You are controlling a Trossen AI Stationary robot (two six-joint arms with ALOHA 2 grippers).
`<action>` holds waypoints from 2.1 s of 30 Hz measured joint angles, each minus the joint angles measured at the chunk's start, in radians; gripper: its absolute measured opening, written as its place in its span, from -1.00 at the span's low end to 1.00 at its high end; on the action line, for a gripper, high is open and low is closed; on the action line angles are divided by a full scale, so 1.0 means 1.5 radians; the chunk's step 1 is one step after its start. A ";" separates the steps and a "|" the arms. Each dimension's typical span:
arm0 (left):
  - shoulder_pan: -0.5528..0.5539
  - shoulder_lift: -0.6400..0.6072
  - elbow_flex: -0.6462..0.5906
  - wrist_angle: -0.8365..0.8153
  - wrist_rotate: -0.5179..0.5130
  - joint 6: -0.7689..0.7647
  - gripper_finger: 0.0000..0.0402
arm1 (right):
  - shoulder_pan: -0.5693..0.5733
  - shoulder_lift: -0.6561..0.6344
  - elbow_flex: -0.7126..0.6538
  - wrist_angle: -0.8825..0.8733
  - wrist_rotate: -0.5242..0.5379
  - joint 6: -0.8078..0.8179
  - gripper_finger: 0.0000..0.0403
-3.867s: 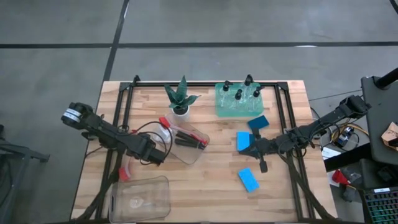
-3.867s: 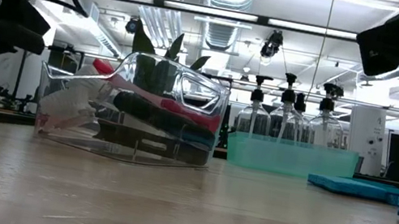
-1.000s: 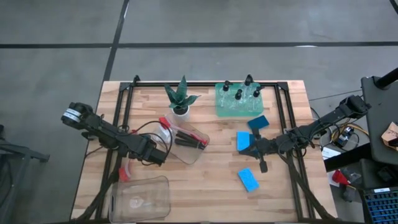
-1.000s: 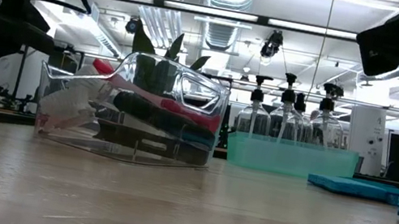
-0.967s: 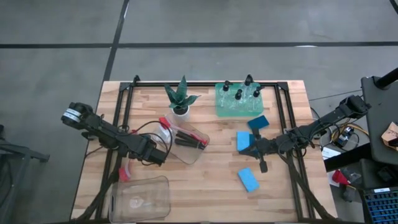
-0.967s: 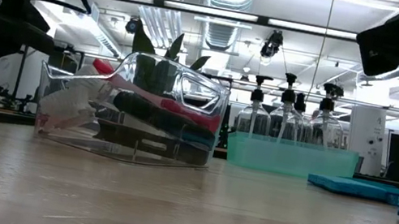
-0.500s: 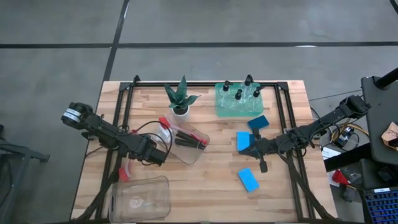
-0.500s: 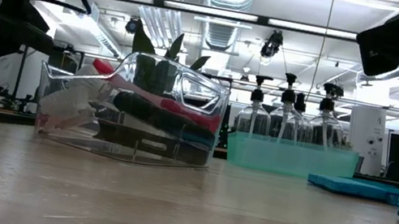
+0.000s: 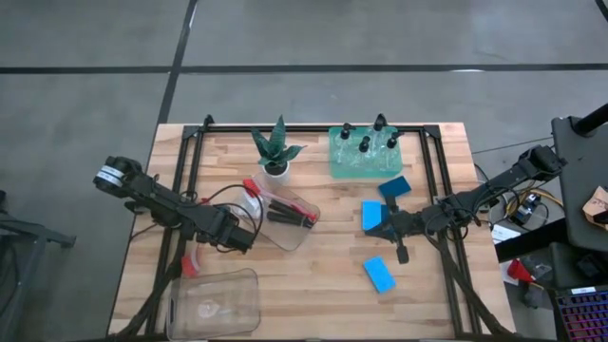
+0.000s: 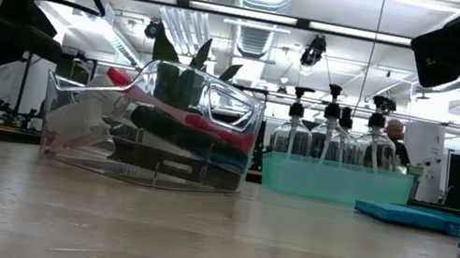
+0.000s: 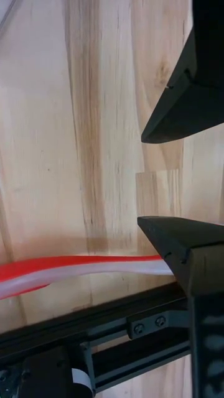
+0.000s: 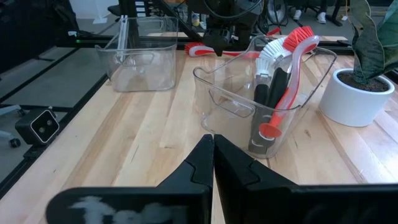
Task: Pick & Place Kitchen Sink Supplies
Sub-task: Put the orange dish brush into the top transparent bin
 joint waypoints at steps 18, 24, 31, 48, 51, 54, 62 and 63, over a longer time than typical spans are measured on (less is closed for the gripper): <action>0.002 0.000 0.000 0.051 -0.059 -0.026 0.01 | 0.000 0.000 0.000 0.000 0.000 0.000 -0.96; -0.002 0.001 -0.007 0.014 -0.054 -0.026 0.01 | 0.000 0.000 0.000 0.000 0.000 0.000 -0.96; -0.001 0.001 -0.011 -0.104 -0.054 -0.059 0.01 | 0.000 0.000 0.000 0.000 0.000 0.000 -0.96; -0.001 0.002 -0.120 -0.012 -0.024 -0.049 0.01 | 0.000 0.000 0.000 0.000 0.000 0.000 -0.96; 0.000 0.002 -0.125 -0.006 -0.023 -0.051 0.01 | 0.000 0.000 0.000 -0.001 0.000 0.000 -0.96; 0.000 0.002 -0.128 0.002 -0.013 -0.067 0.00 | 0.000 0.000 0.000 -0.001 0.000 0.000 -0.96; -0.001 0.029 -0.149 0.063 0.006 -0.114 -0.19 | 0.000 0.000 0.000 -0.002 0.000 0.000 -0.96; 0.000 0.032 -0.156 0.071 0.009 -0.115 -0.22 | 0.000 0.000 0.000 -0.002 0.000 0.000 -0.96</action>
